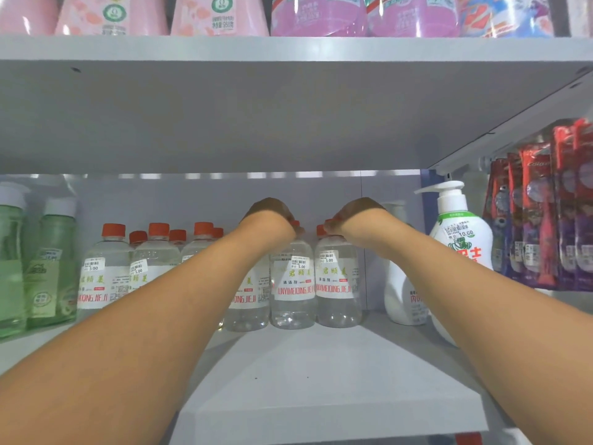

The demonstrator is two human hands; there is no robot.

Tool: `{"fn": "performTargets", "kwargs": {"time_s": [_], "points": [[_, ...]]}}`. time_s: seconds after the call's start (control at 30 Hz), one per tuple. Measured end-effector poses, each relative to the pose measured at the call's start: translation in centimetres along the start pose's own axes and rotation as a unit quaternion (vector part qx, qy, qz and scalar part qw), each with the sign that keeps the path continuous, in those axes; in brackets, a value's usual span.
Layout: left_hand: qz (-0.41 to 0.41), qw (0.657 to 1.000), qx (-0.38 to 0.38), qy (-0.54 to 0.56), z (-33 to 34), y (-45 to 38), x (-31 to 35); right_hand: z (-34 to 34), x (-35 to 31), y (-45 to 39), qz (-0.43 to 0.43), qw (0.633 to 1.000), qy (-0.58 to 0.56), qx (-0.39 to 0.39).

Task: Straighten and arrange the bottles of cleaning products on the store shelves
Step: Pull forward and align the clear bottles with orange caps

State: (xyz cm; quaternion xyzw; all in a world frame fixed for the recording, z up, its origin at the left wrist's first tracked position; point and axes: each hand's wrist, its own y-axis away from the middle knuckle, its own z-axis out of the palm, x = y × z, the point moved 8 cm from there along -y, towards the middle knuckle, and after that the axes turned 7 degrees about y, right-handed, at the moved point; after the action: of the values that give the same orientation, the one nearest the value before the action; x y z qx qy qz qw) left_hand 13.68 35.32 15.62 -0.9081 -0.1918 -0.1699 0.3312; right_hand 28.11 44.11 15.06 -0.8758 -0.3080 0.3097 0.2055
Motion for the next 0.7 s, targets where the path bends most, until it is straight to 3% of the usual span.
{"fn": "performTargets", "kwargs": {"time_s": [0.3,0.7], "points": [[0.035,0.999,-0.011,0.010,-0.23,0.70,0.25,0.73,0.83,0.78,0.008,0.998,-0.066,-0.012],[0.034,0.999,-0.011,0.028,-0.07,0.52,0.11,0.80,0.21,1.09,0.006,0.998,-0.065,0.007]]}}
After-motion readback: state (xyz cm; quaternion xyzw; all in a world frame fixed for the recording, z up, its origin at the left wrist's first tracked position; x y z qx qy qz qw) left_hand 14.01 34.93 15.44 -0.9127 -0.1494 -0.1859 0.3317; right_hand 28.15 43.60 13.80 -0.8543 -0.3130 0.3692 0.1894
